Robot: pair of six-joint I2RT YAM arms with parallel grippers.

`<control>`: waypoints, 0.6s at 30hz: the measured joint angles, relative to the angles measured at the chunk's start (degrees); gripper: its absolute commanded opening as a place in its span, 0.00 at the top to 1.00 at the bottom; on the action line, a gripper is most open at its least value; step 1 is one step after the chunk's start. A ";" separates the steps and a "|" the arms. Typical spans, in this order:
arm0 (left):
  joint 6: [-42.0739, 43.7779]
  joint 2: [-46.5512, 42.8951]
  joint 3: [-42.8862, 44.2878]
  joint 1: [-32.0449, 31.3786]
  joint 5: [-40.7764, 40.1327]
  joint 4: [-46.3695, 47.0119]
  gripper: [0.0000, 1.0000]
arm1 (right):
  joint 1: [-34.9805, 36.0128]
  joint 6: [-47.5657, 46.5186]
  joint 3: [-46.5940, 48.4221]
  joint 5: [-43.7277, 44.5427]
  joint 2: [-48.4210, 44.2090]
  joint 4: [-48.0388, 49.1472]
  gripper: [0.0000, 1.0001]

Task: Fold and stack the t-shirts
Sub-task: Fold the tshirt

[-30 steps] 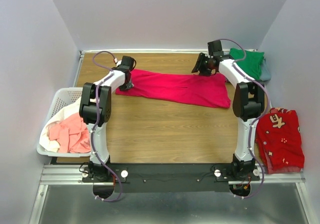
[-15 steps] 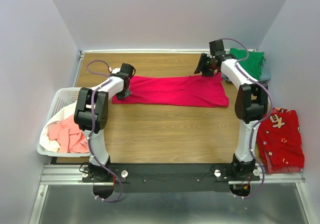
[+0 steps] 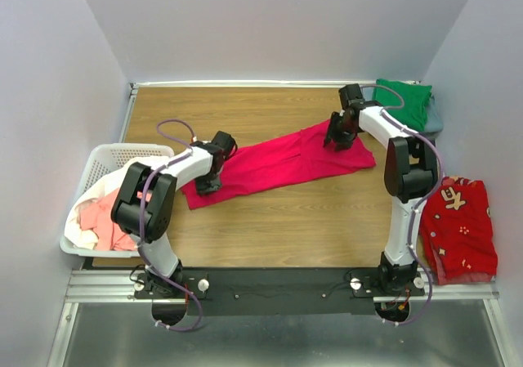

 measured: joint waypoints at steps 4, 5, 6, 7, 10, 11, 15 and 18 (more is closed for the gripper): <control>-0.07 -4.26 -5.05 -2.49 1.57 -1.31 0.67 | 0.00 0.00 3.26 0.33 3.85 -1.75 0.48; -0.09 -5.25 -6.12 -2.82 1.88 -1.55 0.67 | -0.02 -0.02 4.68 0.28 4.87 -2.08 0.48; -0.17 -6.91 -7.85 -3.28 2.84 -1.60 0.67 | -0.02 0.00 6.73 0.22 6.16 -2.38 0.48; -0.35 -8.07 -8.98 -3.50 3.63 -1.77 0.67 | 0.00 -0.02 9.77 0.00 7.98 -3.41 0.48; -0.94 -10.47 -11.26 -4.31 5.57 -2.10 0.67 | 0.02 0.00 18.23 -1.07 13.05 -4.96 0.48; -1.09 -11.39 -12.13 -4.96 6.67 -2.16 0.67 | 0.24 0.00 23.19 -2.10 16.11 -5.44 0.48; -1.29 -13.33 -13.77 -7.10 9.51 -2.34 0.68 | 0.70 0.00 33.70 -5.60 22.58 -6.27 0.48; -1.31 -13.88 -13.99 -8.48 11.06 -3.06 0.69 | 0.72 -0.02 38.05 -7.82 25.11 -6.58 0.48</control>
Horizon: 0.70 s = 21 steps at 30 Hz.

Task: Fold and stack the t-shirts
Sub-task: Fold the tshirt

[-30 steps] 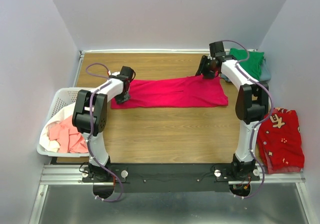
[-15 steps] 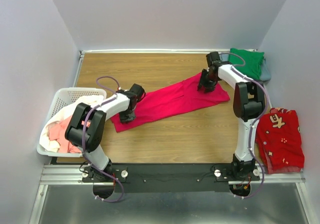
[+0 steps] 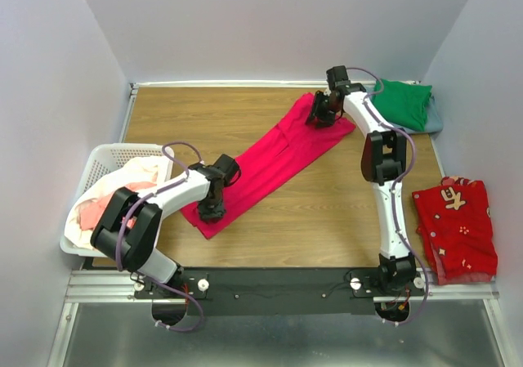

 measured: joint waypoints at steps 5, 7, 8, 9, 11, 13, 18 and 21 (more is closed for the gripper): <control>0.09 -2.36 2.91 -0.87 -0.33 -6.23 0.68 | -0.07 -0.94 1.07 -0.33 0.46 0.02 0.47; 0.46 -4.48 8.00 -0.85 -1.57 -8.37 0.68 | -0.09 -2.03 1.07 0.11 0.13 0.09 0.45; 0.57 -5.35 10.51 -0.83 -2.08 -8.57 0.68 | -0.07 -2.38 1.05 0.48 -0.07 0.09 0.45; 1.16 -7.04 14.19 -0.87 -2.80 -7.89 0.67 | -0.09 -3.06 1.03 0.85 -0.46 0.13 0.45; 2.60 -9.62 19.28 -0.87 -3.76 -5.81 0.67 | -0.11 -4.02 0.85 1.77 -2.05 0.63 0.44; 4.52 -11.13 22.84 -0.87 -4.00 -2.86 0.67 | -0.39 -4.59 0.81 2.45 -3.96 1.53 0.44; 12.24 -4.87 31.52 -0.87 -3.34 4.15 0.69 | -0.87 -4.55 1.44 3.82 -9.01 4.00 0.40; 16.83 4.87 37.31 -0.87 -2.78 8.07 0.69 | -1.22 -4.55 0.20 5.53 -12.46 4.87 0.34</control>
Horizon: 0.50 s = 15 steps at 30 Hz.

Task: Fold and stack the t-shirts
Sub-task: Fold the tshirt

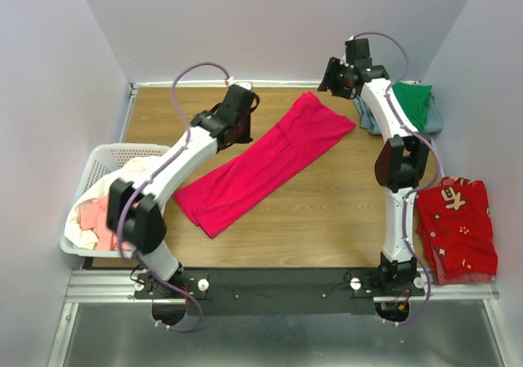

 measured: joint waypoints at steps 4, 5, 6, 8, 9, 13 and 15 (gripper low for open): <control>5.95 10.19 4.87 0.00 2.43 4.68 0.69 | -0.57 -0.07 -5.20 3.13 -6.54 0.59 0.30; 6.97 11.47 5.73 0.00 3.19 5.42 0.69 | -0.74 -0.07 -6.58 3.80 -7.98 0.59 0.30; 7.85 12.72 6.67 0.00 3.89 6.40 0.69 | -0.94 0.02 -7.63 4.31 -9.31 0.63 0.30; 9.90 16.39 10.75 0.00 6.38 8.44 0.69 | -1.66 0.00 -11.58 5.73 -13.27 0.79 0.30; 10.73 17.86 12.79 0.00 7.39 9.64 0.68 | -1.88 0.00 -12.48 6.03 -14.10 0.83 0.30; 13.57 23.08 19.50 -0.11 10.69 12.85 0.63 | -2.67 0.04 -18.29 8.09 -18.69 1.20 0.31; 14.99 25.53 22.10 -0.17 12.33 13.94 0.63 | -2.80 0.09 -21.59 8.87 -20.26 1.27 0.31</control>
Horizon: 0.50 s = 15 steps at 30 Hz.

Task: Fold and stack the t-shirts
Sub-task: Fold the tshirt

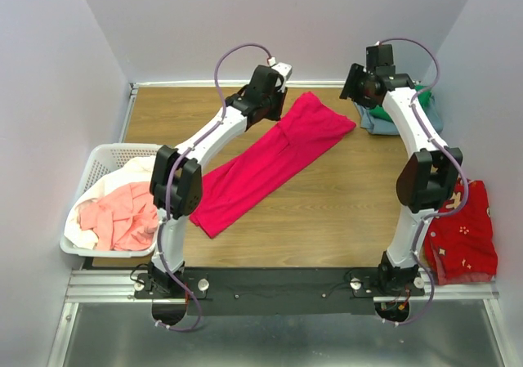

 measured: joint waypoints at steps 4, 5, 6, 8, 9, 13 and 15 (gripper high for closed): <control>1.36 4.11 1.95 -0.20 4.37 2.60 0.62 | 0.00 0.61 -5.84 0.96 -1.42 -0.02 0.31; 1.62 5.07 2.05 -0.39 5.31 2.99 0.62 | 0.00 0.81 -6.58 1.07 -1.44 -0.07 0.31; 2.21 6.10 2.25 -0.70 6.34 3.23 0.62 | 0.00 0.96 -7.45 1.11 -1.44 0.13 0.31; 3.08 8.28 3.04 -1.44 8.35 3.76 0.62 | 0.00 1.55 -9.75 1.07 -1.73 0.17 0.31; 3.32 8.98 3.37 -1.77 8.96 4.02 0.62 | -0.04 1.88 -10.47 1.05 -1.84 0.09 0.32; 4.48 13.77 7.19 -3.02 11.80 4.59 0.62 | -0.11 3.41 -14.51 0.44 -2.82 0.46 0.32; 4.59 15.39 8.70 -3.48 12.00 4.50 0.62 | -0.11 3.93 -15.63 -0.17 -3.21 0.39 0.32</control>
